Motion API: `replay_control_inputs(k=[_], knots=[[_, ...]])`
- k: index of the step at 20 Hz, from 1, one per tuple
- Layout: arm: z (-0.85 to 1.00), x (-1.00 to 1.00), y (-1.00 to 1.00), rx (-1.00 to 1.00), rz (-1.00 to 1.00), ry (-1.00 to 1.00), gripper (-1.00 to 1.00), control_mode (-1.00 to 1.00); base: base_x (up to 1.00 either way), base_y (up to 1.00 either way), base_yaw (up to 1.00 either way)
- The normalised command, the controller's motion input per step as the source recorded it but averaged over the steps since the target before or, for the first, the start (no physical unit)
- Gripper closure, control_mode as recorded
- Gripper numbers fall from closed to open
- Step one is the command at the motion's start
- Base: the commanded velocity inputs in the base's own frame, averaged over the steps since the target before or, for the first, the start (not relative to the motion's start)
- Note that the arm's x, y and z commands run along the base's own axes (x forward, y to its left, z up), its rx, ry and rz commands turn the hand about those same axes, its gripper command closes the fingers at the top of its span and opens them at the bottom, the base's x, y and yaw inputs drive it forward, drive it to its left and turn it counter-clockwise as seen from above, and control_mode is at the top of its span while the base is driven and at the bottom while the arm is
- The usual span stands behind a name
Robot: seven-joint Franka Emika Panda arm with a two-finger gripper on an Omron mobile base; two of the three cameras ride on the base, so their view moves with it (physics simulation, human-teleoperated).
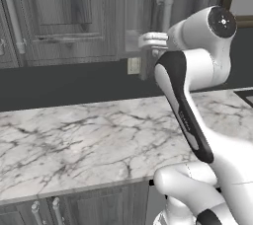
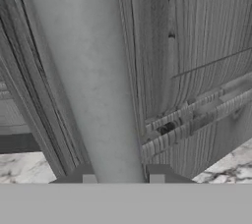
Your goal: Open the cabinet, pick the kettle from the cabinet, and place it in the sink.
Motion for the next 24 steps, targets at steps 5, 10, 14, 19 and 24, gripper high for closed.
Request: replay_control_inputs(k=[5, 10, 14, 19, 24], knots=[[0.1, -0.49, -0.29, 0.05, 0.04, 0.0, 1.0, -1.0, 0.0, 0.0, 0.0], [0.11, -0.48, -0.31, 0.05, 0.05, 0.0, 1.0, -1.0, 0.0, 0.0, 0.0], [0.11, -0.45, -0.32, 0.06, 0.06, 0.0, 1.0, -1.0, 0.0, 0.0, 0.0], [0.12, -0.42, -0.33, 0.07, 0.07, 0.0, 1.0, -1.0, 0.0, 0.0, 0.0], [0.13, -0.38, -0.34, 0.06, 0.06, 0.0, 1.0, -1.0, 0.0, 0.0, 0.0]])
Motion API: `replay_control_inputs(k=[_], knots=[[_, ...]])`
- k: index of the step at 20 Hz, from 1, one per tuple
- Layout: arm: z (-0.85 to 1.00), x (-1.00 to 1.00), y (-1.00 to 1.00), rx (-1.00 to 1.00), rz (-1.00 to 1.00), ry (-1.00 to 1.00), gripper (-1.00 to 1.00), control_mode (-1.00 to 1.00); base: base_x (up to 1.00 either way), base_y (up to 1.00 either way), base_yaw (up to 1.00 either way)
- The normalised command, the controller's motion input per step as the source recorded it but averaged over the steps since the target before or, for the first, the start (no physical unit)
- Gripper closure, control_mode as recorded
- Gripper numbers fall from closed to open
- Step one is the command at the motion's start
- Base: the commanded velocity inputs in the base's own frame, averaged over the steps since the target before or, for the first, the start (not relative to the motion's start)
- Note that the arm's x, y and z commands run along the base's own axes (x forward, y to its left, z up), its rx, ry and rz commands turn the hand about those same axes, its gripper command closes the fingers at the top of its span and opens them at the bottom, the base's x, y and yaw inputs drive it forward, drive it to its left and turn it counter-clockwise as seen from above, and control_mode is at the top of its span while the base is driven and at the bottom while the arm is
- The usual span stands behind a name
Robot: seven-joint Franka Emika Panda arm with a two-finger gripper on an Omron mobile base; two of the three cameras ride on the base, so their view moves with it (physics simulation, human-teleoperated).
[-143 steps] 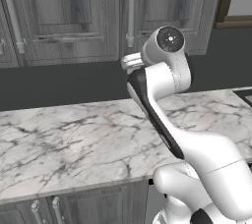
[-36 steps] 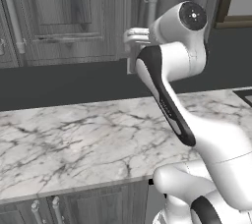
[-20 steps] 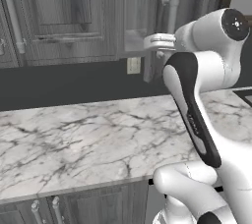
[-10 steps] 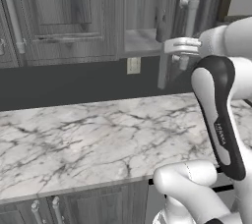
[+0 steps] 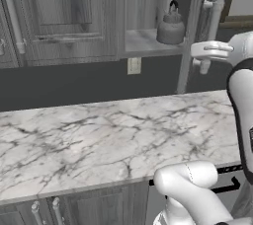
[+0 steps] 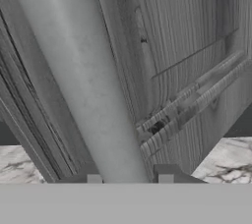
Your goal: Open the cabinet, pick the kettle from the cabinet, and place it in the sink.
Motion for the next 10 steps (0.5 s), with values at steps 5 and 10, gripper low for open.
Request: replay_control_inputs(k=[5, 10], knots=[[0.12, -0.33, -0.35, 0.06, 0.05, 0.0, 1.0, -1.0, 0.0, 0.0, 0.0], [0.02, -0.17, -0.14, 0.02, 0.01, 0.07, -1.0, -1.0, 0.0, 0.0, 0.0]])
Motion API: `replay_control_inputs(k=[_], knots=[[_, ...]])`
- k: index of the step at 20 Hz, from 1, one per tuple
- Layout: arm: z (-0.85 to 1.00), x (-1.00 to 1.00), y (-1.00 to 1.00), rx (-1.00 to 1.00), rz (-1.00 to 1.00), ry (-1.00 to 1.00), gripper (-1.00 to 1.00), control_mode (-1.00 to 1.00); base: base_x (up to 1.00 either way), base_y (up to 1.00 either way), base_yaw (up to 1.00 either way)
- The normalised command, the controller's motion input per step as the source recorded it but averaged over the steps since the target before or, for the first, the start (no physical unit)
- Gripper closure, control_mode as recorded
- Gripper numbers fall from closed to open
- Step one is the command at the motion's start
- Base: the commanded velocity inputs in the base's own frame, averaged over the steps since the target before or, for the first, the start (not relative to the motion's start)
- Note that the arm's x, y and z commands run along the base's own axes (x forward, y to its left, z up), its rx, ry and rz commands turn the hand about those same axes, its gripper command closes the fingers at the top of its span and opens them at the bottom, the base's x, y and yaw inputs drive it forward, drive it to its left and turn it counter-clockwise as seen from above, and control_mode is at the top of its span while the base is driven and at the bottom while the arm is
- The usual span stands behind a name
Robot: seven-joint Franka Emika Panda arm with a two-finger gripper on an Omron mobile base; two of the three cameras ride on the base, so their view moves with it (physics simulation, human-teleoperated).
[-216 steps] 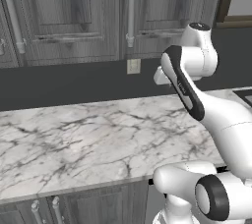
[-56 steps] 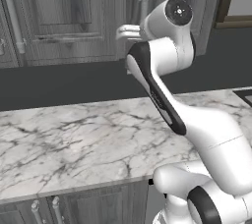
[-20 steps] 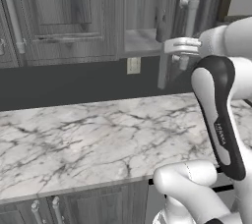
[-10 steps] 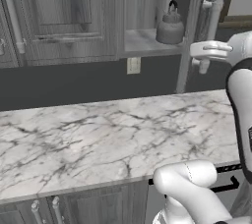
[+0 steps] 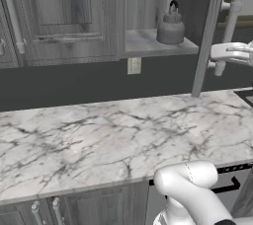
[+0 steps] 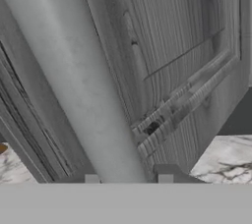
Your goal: Open the cabinet, pick the kettle from the cabinet, and place it in the sink.
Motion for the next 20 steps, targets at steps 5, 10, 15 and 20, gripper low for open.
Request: replay_control_inputs(k=[5, 10, 15, 20], knots=[[-0.02, -0.03, 0.04, 0.01, 0.0, 0.07, -1.0, -1.0, 0.0, 0.0, 0.0], [0.0, -0.06, -0.14, 0.0, 0.0, 0.03, -1.0, -1.0, 0.0, 0.0, 0.0], [-0.04, -0.17, -0.1, 0.0, -0.03, 0.0, -1.0, -1.0, 0.0, 0.0, 0.0], [0.0, -0.35, 0.0, 0.0, -0.08, 0.0, -1.0, -1.0, 0.0, 0.0, 0.0]])
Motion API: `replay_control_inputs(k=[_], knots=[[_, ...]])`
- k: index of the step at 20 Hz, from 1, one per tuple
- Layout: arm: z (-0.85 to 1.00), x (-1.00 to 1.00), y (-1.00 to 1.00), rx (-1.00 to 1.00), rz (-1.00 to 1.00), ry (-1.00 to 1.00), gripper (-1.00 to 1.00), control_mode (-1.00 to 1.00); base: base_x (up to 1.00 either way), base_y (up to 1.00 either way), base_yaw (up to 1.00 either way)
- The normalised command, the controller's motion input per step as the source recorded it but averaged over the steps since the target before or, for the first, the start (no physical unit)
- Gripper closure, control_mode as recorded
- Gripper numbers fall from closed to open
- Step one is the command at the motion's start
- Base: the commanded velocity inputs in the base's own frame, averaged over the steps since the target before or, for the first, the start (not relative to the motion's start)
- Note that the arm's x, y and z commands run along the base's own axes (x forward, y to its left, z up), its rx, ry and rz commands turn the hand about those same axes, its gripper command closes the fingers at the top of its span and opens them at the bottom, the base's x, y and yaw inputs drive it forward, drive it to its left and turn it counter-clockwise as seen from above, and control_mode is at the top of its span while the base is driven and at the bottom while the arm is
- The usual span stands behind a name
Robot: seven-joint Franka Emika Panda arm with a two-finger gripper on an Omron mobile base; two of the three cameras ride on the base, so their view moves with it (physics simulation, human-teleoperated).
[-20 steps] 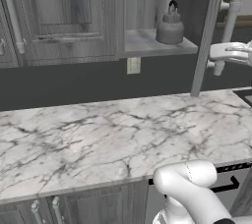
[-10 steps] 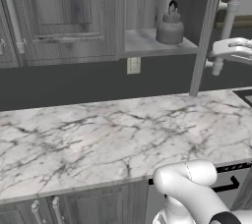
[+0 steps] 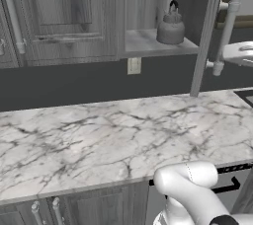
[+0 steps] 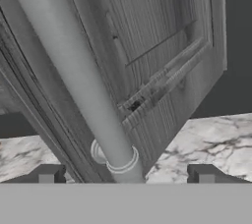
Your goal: Open the cabinet, pick the kettle from the cabinet, and place it in the sink.
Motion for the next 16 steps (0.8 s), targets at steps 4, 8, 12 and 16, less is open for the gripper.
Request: replay_control_inputs(k=[4, 8, 12, 16], knots=[[0.0, -0.38, 0.08, 0.0, -0.12, 0.04, -1.0, -1.0, 0.0, 0.0, 0.0], [0.01, -0.38, 0.17, 0.0, -0.13, 0.04, -1.0, -1.0, 0.0, 0.0, 0.0], [0.01, -0.37, 0.18, 0.0, -0.12, 0.03, -1.0, -1.0, 0.0, 0.0, 0.0], [0.02, -0.37, 0.17, 0.0, -0.13, 0.04, -1.0, -1.0, 0.0, 0.0, 0.0]])
